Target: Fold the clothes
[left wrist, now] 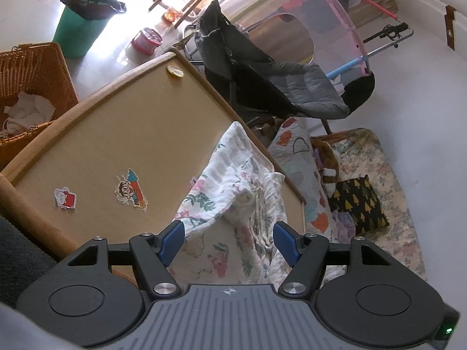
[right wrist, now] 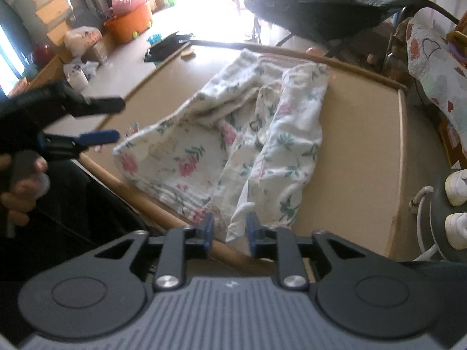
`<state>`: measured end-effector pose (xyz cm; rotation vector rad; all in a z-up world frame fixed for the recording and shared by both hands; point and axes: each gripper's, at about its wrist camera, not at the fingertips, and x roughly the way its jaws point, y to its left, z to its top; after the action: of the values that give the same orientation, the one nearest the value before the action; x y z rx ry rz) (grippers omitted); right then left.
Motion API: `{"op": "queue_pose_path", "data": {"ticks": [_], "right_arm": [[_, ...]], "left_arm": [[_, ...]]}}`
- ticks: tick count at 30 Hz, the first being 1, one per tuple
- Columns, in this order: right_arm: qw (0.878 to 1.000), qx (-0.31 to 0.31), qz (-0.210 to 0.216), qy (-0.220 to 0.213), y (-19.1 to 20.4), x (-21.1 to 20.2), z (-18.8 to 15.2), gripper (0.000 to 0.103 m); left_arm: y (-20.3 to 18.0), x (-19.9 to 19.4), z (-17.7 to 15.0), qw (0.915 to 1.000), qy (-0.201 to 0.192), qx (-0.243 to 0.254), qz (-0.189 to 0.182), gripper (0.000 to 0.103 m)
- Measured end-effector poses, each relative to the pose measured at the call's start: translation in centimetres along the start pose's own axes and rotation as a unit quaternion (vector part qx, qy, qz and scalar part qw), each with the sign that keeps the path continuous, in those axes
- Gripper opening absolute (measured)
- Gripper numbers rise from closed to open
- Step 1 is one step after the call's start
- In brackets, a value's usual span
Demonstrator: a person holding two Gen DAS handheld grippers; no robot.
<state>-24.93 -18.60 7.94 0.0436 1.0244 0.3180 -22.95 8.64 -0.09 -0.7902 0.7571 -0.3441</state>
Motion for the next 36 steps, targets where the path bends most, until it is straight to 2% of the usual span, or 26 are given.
{"op": "queue_pose_path", "data": {"ticks": [4,8,14,15,18,22,24,28,30,36], "right_arm": [[0.999,0.023,0.000,-0.028,-1.2,-0.8,-0.3,0.030],[0.998,0.051,-0.016,-0.028,-2.7,0.8,-0.6,0.029],[1.000,0.017,-0.024,0.004,-2.2,4.2,-1.6,0.029],[1.000,0.001,-0.028,-0.002,-1.9,4.3,-1.8,0.029],[0.999,-0.018,-0.039,-0.006,-1.5,3.8,-1.9,0.029],[0.999,0.005,-0.040,-0.036,-3.0,1.4,-1.3,0.030],[0.998,0.018,-0.048,-0.044,-4.1,0.8,-1.4,0.030],[0.994,0.076,-0.057,-0.047,-6.7,0.9,-2.6,0.030],[0.992,0.109,-0.042,-0.047,-7.9,1.0,-2.9,0.030],[0.992,0.114,-0.047,-0.037,-8.0,1.7,-3.1,0.030]], "left_arm": [[-0.3,0.0,-0.1,0.9998,0.004,0.013,0.012,0.069],[-0.5,0.2,-0.1,0.9994,0.010,0.021,0.024,0.069],[-0.7,0.4,-0.1,0.9985,0.013,0.032,0.043,0.069],[-0.7,0.4,-0.1,0.9984,0.012,0.033,0.044,0.069],[-0.5,0.0,0.0,0.9983,0.001,0.027,0.051,0.069],[-0.4,-1.2,0.2,0.9971,-0.037,0.024,0.062,0.069],[-0.5,-1.6,0.3,0.9966,-0.044,0.024,0.066,0.069],[-1.2,-1.3,0.3,0.9943,-0.015,0.044,0.096,0.069],[-1.4,-0.9,0.2,0.9927,-0.003,0.058,0.106,0.069],[-1.3,-0.4,0.2,0.9900,0.016,0.069,0.122,0.069]]}}
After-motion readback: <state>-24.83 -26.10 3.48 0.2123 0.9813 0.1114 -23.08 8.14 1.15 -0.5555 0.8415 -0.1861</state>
